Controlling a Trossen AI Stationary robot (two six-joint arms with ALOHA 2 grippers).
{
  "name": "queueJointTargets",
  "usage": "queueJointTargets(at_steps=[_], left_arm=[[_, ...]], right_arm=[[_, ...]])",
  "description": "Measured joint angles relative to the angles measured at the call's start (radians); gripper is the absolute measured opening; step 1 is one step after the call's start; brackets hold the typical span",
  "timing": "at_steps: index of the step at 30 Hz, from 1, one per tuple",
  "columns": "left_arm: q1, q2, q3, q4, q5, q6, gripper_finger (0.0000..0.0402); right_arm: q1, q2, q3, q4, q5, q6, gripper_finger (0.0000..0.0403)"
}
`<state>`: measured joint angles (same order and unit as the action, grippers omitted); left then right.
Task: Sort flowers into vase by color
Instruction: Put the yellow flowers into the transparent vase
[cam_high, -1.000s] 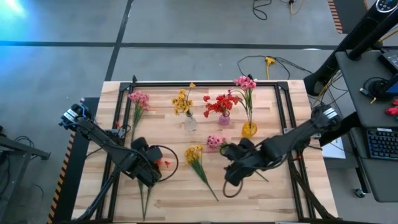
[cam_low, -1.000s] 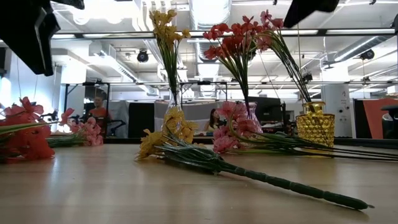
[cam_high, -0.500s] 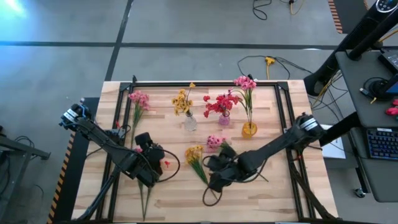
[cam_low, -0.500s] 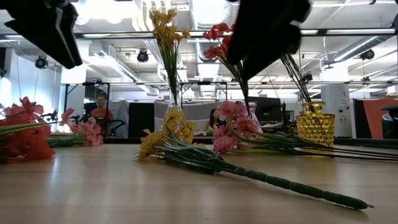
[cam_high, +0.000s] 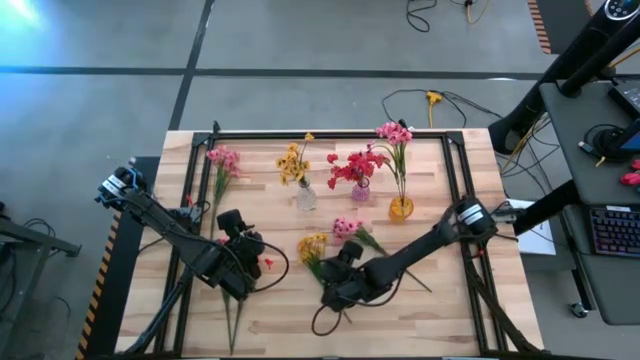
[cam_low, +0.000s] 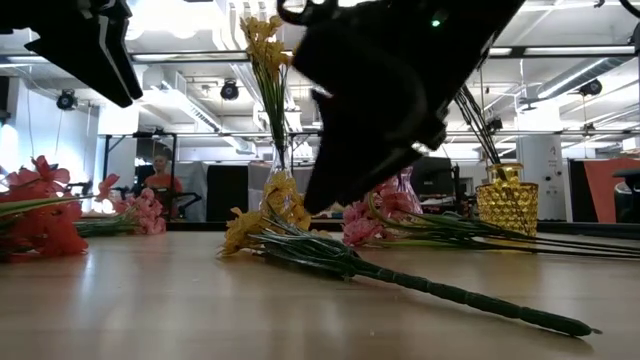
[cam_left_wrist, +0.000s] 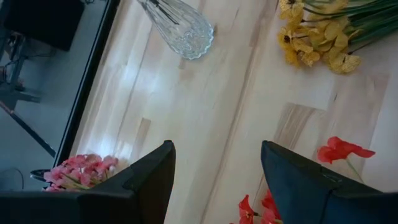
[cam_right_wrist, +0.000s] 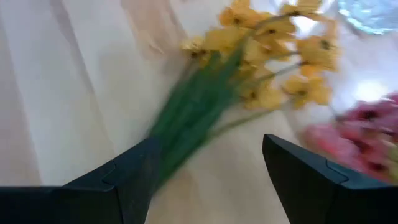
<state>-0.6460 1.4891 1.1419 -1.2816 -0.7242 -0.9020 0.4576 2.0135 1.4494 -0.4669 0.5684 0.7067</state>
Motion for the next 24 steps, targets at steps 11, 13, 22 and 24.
queueJointTargets(at_steps=[11, 13, 22, 24], left_arm=[[0.000, 0.000, 0.000, 0.010, -0.029, -0.008, 0.0219], [0.000, 0.000, 0.000, 0.013, -0.030, -0.017, 0.0219], [0.000, 0.000, 0.000, 0.020, -0.038, -0.070, 0.0219], [0.000, 0.000, 0.000, 0.023, -0.037, -0.089, 0.0219]], right_arm=[[-0.006, 0.079, 0.000, 0.114, 0.001, 0.036, 0.0272], [-0.007, 0.095, 0.000, 0.116, 0.001, 0.043, 0.0272], [-0.013, 0.111, 0.002, 0.130, -0.027, 0.071, 0.0220], [-0.016, 0.109, 0.002, 0.130, -0.042, 0.071, 0.0185]])
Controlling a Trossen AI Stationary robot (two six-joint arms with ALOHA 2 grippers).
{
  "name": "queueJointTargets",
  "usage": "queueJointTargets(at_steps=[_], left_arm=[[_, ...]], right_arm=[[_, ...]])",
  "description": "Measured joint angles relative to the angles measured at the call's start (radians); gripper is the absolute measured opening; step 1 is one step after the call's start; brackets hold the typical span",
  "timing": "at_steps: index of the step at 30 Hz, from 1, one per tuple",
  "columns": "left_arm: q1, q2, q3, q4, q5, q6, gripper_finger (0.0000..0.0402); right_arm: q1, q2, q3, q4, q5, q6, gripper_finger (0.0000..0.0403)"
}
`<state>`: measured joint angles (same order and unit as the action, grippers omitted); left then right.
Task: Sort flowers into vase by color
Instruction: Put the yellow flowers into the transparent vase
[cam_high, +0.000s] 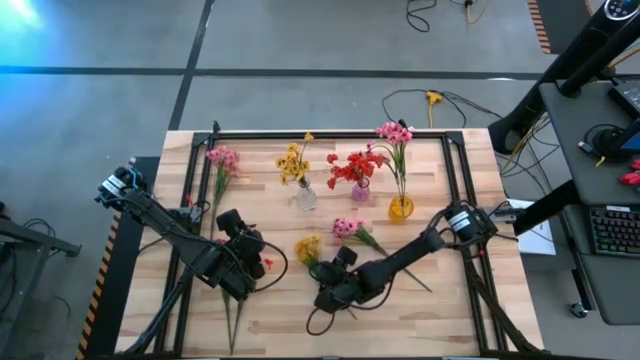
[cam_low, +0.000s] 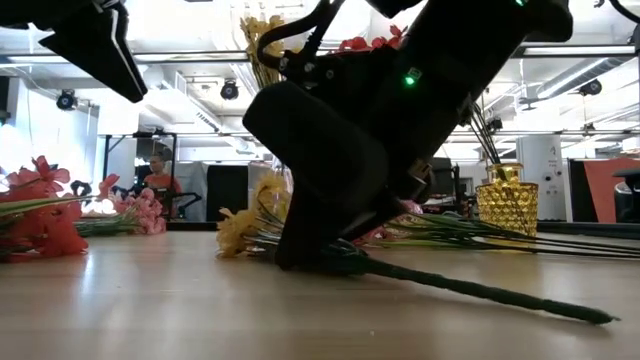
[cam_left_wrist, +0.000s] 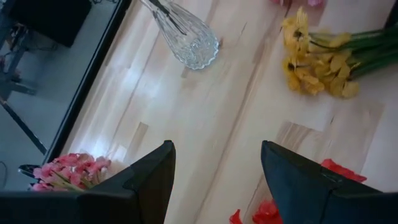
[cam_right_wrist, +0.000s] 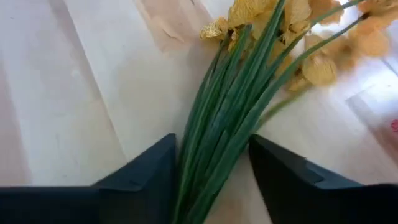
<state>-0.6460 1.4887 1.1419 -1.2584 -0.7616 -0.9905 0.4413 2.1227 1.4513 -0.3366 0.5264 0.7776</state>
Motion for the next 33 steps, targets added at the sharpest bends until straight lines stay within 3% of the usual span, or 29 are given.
queueJointTargets(at_steps=[6, 9, 16, 21, 28, 33], left_arm=[[-0.001, 0.000, -0.003, 0.005, 0.001, -0.069, 0.0219], [-0.008, 0.000, -0.020, 0.021, 0.022, -0.088, 0.0219], [-0.035, 0.000, -0.111, 0.144, 0.137, -0.104, 0.0219], [-0.045, 0.000, -0.162, 0.196, 0.150, -0.135, 0.0219], [-0.045, 0.000, -0.176, 0.204, 0.172, -0.150, 0.0219], [-0.043, -0.001, -0.174, 0.194, 0.177, -0.147, 0.0219]], right_arm=[[-0.008, -0.020, -0.001, -0.024, -0.017, 0.003, 0.0063], [-0.007, -0.053, -0.004, -0.046, -0.018, -0.037, 0.0022], [0.008, -0.235, -0.006, -0.123, 0.005, -0.139, 0.0020], [0.012, -0.374, -0.013, -0.073, 0.088, -0.284, 0.0019], [-0.007, -0.511, -0.123, 0.277, 0.102, -0.600, 0.0019], [-0.038, -0.567, -0.249, 0.625, 0.027, -0.780, 0.0018]])
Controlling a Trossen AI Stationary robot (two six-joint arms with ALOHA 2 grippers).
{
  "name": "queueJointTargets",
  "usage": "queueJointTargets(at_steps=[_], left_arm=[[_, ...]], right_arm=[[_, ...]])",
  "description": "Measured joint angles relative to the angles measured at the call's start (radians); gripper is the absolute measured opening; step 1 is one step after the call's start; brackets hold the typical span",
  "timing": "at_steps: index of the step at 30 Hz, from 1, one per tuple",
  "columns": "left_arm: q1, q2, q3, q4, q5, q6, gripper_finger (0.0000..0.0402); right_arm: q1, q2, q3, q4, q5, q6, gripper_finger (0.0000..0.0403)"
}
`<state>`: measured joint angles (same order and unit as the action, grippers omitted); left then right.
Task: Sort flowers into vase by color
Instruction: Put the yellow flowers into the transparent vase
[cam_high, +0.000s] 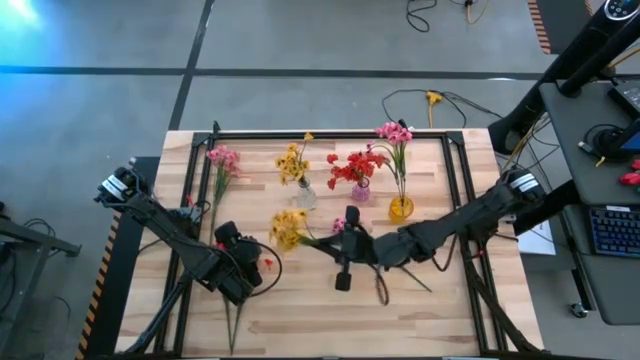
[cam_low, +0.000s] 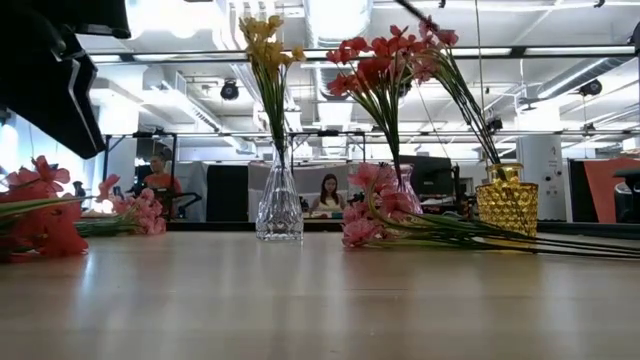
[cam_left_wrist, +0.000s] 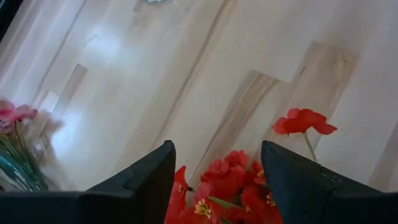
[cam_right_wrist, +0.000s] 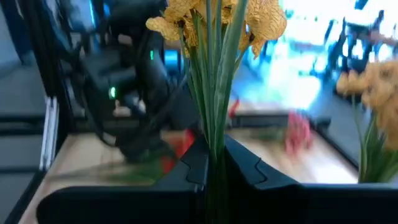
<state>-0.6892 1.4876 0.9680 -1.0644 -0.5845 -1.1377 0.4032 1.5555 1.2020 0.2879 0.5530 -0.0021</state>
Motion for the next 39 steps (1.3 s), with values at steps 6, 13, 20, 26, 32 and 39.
queueJointTargets(at_steps=[6, 13, 20, 26, 32, 39], left_arm=[[0.000, 0.000, 0.000, 0.031, -0.050, -0.008, 0.0219], [0.000, -0.001, -0.011, 0.120, -0.201, -0.052, 0.0219], [0.000, -0.001, -0.019, 0.133, -0.267, 0.011, 0.0219], [0.000, -0.001, -0.047, 0.135, -0.287, 0.046, 0.0219], [-0.007, -0.001, -0.102, 0.157, -0.230, -0.055, 0.0219], [-0.013, 0.000, -0.174, 0.283, -0.135, -0.066, 0.0219]], right_arm=[[-0.045, 0.012, -0.148, 0.495, -0.111, -0.168, 0.0018], [-0.113, 0.088, -0.250, 0.984, -0.167, -0.271, 0.0018], [-0.165, 0.229, -0.205, 1.193, -0.213, -0.288, 0.0018], [-0.205, 0.314, -0.074, 1.183, -0.199, -0.351, 0.0018], [-0.280, 0.321, 0.021, 0.994, -0.189, -0.283, 0.0018], [-0.321, 0.322, 0.050, 0.944, -0.248, -0.225, 0.0018]])
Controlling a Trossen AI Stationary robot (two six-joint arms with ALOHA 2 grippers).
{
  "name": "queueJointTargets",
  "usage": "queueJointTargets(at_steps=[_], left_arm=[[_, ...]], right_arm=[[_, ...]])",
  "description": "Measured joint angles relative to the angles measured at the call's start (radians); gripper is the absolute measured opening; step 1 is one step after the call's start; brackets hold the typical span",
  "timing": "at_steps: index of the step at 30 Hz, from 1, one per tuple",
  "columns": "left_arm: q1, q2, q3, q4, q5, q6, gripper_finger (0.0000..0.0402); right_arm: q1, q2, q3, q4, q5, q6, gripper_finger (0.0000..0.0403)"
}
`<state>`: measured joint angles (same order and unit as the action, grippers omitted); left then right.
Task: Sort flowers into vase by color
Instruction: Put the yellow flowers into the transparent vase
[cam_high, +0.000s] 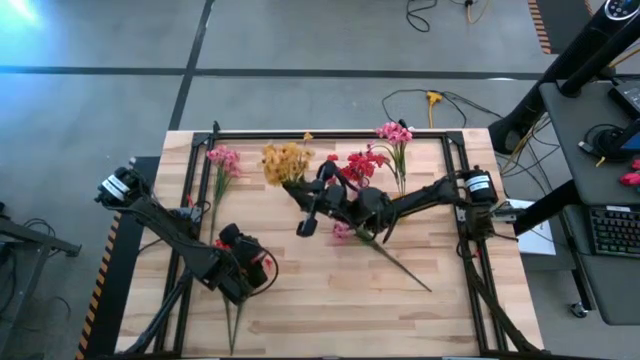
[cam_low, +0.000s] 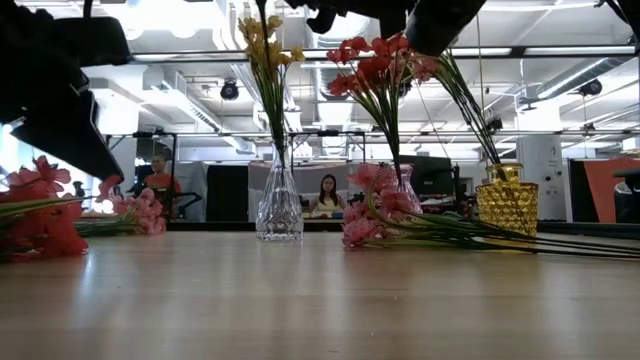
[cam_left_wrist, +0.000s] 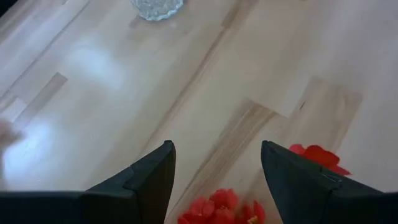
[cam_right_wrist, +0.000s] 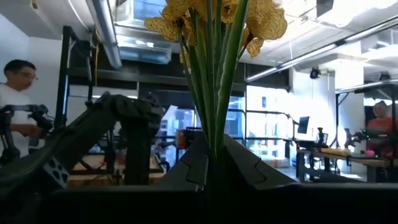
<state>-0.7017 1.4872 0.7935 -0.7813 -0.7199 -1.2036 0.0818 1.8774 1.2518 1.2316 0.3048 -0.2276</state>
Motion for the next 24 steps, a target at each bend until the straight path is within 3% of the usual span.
queueJointTargets(at_steps=[8, 15, 19, 24], left_arm=[[0.008, 0.000, -0.001, 0.027, -0.003, 0.090, 0.0219], [0.005, 0.000, -0.020, 0.208, -0.023, 0.200, 0.0219], [-0.003, 0.000, -0.035, 0.354, -0.032, 0.337, 0.0219], [-0.005, 0.000, -0.042, 0.608, -0.037, 0.640, 0.0219]], right_arm=[[0.032, -0.006, -0.011, -0.002, -0.071, -0.009, 0.0018], [0.145, -0.066, -0.015, -0.050, -0.068, -0.091, 0.0018], [0.209, -0.119, -0.017, -0.185, 0.004, -0.111, 0.0018], [0.270, -0.192, -0.024, -0.322, 0.058, -0.082, 0.0018]])
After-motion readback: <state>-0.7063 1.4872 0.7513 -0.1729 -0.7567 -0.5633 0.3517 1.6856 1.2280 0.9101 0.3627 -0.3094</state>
